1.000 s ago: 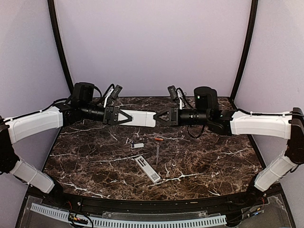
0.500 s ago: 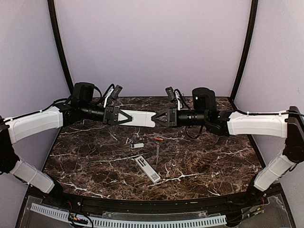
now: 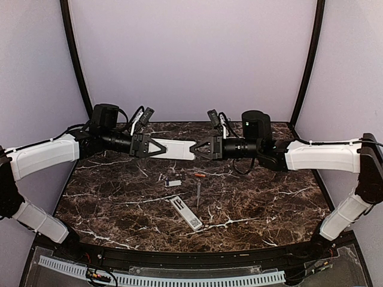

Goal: Unload the batteries from the remote control
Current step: Remove the battery cover from the remote control, then place the battery cover at the center of the board, then pick up the screwdriver from the center of the board.

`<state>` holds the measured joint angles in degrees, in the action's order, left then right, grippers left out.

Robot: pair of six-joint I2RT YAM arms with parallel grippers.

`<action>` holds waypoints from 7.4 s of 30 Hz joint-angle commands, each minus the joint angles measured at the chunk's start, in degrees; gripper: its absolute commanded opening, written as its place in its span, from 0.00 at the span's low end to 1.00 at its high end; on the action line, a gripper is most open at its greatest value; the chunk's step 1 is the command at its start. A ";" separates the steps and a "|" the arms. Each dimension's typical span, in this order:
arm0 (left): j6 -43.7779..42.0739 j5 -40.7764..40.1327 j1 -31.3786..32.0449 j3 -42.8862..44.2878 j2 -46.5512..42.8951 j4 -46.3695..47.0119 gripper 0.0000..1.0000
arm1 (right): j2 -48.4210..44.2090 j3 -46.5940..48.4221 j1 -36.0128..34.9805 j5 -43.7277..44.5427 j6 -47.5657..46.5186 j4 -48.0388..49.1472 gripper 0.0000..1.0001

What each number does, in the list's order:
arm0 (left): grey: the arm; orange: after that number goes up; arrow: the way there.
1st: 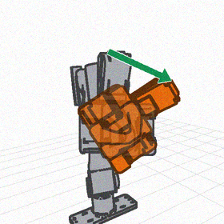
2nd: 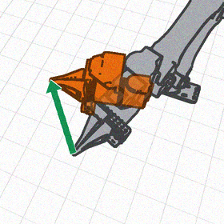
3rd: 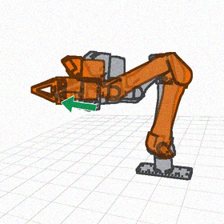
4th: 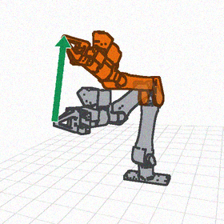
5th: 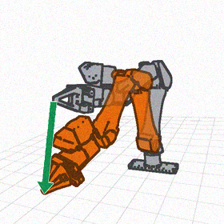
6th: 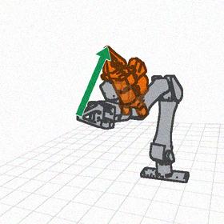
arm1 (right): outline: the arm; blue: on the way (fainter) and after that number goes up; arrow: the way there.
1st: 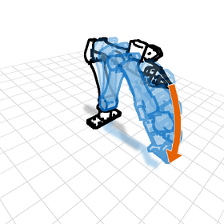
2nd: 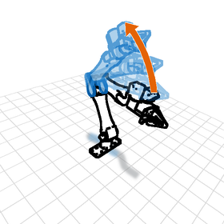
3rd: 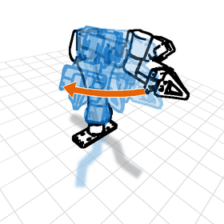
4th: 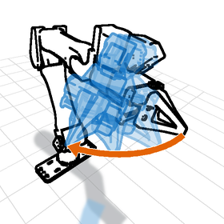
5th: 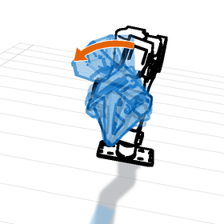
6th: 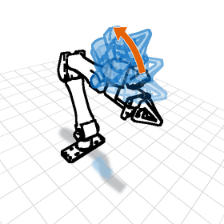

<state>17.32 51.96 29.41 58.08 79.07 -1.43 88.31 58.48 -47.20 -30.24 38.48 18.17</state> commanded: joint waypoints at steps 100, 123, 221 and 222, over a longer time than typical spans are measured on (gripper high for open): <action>2.29 -9.39 -13.50 -5.57 -10.41 0.14 0.00 | 15.61 7.90 3.22 23.74 -8.97 -35.82 0.40; 11.40 -9.90 -13.41 -16.24 -18.76 5.04 0.00 | -1.89 1.72 4.10 21.52 -19.13 -30.98 0.64; 14.79 -10.12 -6.42 -25.89 -20.81 -7.73 0.00 | 18.06 18.14 -3.06 31.82 -9.13 -36.53 0.00; 14.57 -10.26 -5.32 -25.43 -20.32 -8.73 0.00 | 16.40 16.73 -2.50 30.82 -9.65 -34.81 0.00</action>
<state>33.17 41.12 21.26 32.51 56.53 -5.34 111.87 79.40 -51.90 5.56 30.44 -27.42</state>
